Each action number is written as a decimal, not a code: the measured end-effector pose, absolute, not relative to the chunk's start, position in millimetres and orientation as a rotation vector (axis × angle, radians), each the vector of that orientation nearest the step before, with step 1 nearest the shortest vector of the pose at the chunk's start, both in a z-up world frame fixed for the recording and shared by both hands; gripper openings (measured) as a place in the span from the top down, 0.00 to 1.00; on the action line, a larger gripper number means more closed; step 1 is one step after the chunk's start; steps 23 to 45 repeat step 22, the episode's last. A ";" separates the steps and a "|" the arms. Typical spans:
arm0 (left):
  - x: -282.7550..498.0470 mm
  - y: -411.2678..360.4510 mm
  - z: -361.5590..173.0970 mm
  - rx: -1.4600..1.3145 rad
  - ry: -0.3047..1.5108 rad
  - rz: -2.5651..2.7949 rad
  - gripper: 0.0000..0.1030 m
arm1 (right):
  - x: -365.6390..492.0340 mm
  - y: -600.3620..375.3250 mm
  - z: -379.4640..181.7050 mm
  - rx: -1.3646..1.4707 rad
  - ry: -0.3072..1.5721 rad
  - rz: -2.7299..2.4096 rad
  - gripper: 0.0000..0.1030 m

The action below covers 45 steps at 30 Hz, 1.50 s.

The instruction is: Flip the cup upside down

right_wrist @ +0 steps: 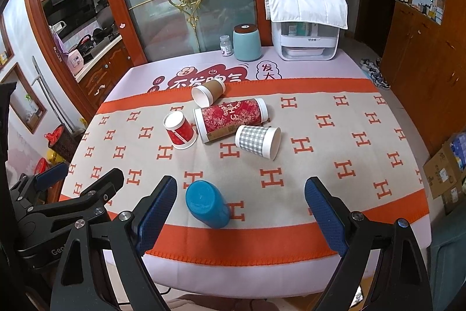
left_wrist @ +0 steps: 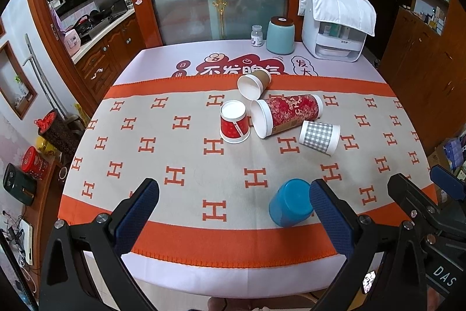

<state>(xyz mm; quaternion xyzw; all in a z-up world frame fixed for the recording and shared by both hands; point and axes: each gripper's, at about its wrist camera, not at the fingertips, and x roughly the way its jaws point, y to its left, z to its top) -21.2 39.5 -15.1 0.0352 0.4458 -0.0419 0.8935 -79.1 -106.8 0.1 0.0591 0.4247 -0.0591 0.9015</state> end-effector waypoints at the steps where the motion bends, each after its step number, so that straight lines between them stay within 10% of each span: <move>1: -20.9 40.0 -16.0 0.074 0.926 -0.086 0.01 | -78.3 -106.7 -0.3 0.123 0.880 -0.121 0.12; 45: -20.9 44.5 -18.4 0.079 0.928 -0.078 0.01 | -70.4 -109.7 -15.7 0.135 0.893 -0.099 0.12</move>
